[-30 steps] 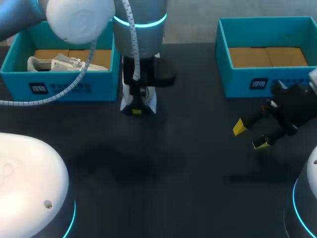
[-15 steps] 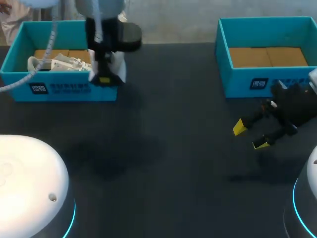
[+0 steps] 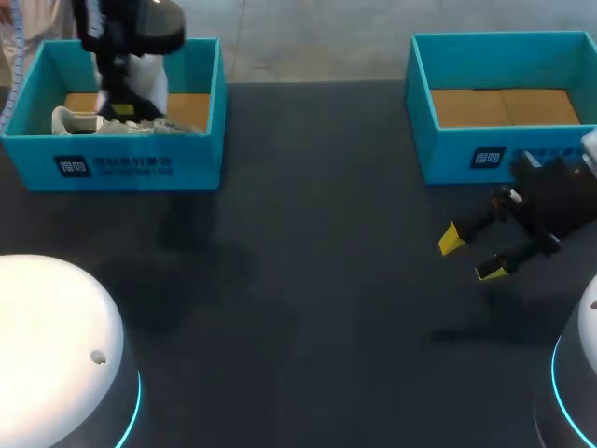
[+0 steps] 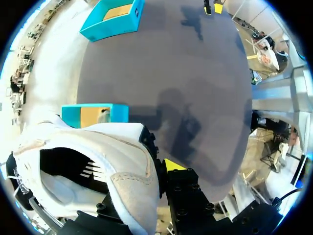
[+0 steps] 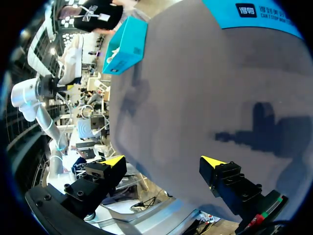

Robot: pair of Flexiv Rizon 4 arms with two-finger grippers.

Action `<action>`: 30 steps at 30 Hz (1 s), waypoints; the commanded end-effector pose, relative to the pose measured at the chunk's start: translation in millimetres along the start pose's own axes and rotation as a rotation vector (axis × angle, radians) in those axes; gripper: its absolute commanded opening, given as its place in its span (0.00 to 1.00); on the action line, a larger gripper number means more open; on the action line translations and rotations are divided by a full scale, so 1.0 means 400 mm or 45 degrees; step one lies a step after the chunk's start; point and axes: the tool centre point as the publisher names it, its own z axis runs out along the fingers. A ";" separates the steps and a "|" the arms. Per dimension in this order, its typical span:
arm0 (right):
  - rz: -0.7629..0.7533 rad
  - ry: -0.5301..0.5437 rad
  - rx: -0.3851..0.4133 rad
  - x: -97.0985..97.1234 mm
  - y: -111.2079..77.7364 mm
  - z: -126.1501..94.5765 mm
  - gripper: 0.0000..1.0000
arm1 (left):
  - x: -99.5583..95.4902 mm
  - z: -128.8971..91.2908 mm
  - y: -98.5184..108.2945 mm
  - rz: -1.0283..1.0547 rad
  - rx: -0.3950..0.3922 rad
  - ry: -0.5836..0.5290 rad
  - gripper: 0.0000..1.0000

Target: Take the shoe out of the shoebox, open the shoe tongue, remove and reinsert the insole, then place the shoe into the shoebox

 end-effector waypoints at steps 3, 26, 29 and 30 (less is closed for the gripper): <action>0.002 -0.004 -0.003 0.001 -0.004 0.002 1.00 | -0.067 0.002 0.086 0.021 0.032 0.028 0.00; 0.002 -0.004 -0.003 0.001 -0.004 0.002 1.00 | -0.372 0.005 0.233 0.037 0.072 0.177 0.00; 0.002 -0.004 -0.003 0.001 -0.004 0.002 1.00 | -0.399 0.001 0.241 0.015 0.061 0.169 0.00; 0.002 -0.004 -0.003 0.001 -0.004 0.002 1.00 | -0.399 0.001 0.241 0.015 0.061 0.169 0.00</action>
